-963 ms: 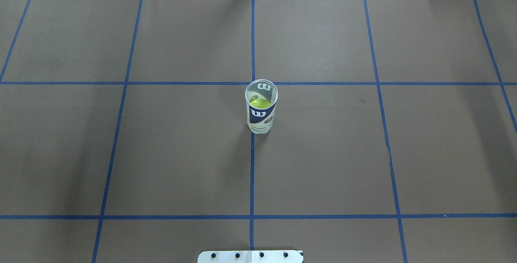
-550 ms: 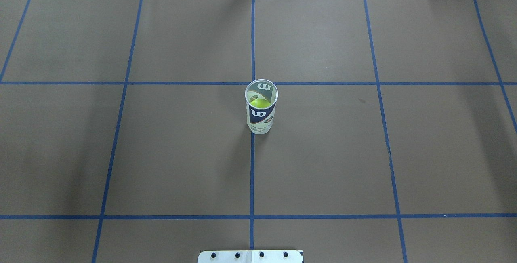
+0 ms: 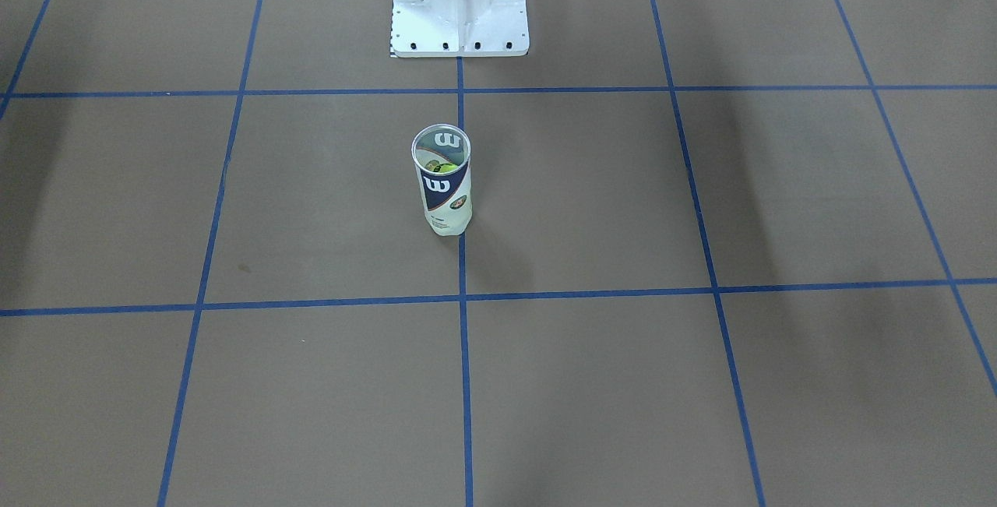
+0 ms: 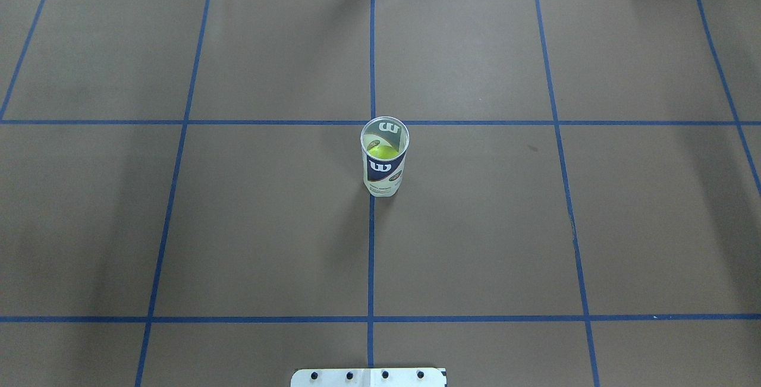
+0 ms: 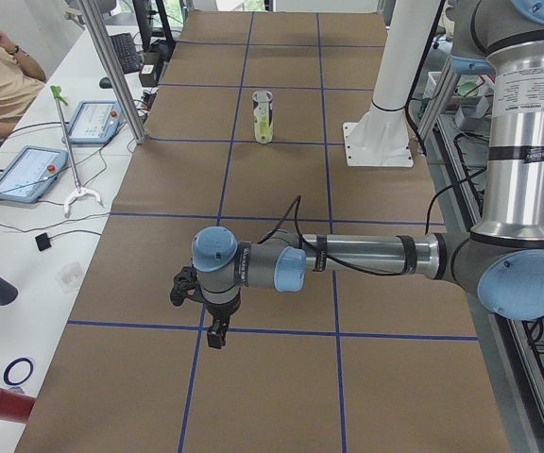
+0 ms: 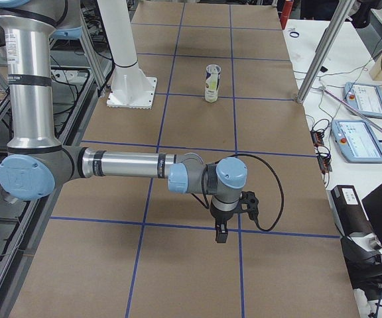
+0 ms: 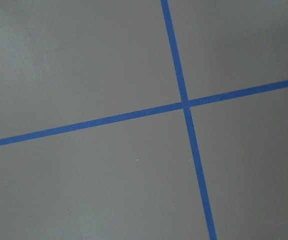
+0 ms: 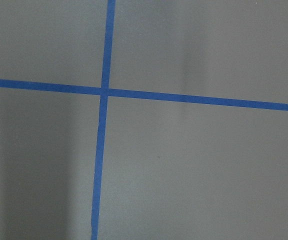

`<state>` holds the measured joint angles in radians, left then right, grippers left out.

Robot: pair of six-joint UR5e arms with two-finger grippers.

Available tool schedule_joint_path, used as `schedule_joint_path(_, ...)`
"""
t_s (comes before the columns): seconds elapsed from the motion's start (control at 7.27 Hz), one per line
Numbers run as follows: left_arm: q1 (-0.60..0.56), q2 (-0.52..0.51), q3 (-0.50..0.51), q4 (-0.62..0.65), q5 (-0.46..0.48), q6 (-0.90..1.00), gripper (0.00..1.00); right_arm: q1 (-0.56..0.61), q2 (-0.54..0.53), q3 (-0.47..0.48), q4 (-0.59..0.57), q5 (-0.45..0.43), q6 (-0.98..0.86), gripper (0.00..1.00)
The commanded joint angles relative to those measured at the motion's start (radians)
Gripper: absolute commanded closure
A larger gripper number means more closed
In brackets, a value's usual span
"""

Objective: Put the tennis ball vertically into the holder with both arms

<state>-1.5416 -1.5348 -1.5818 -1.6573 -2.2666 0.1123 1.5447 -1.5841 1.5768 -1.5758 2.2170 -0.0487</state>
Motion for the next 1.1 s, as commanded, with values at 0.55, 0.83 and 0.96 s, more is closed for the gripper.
schedule_joint_path(0.55, 0.000, 0.035, -0.007, -0.004, -0.001, 0.001, 0.00, 0.000, -0.010, 0.006, 0.003, 0.004, 0.001, 0.00)
schedule_joint_path(0.83, 0.000, 0.035, -0.018, -0.006, -0.001, 0.001, 0.00, 0.000, -0.010, 0.009, 0.003, 0.004, 0.001, 0.00)
schedule_joint_path(0.96, 0.000, 0.030, -0.020, -0.007, -0.001, 0.000, 0.00, 0.000, -0.010, 0.005, 0.002, 0.007, 0.001, 0.00)
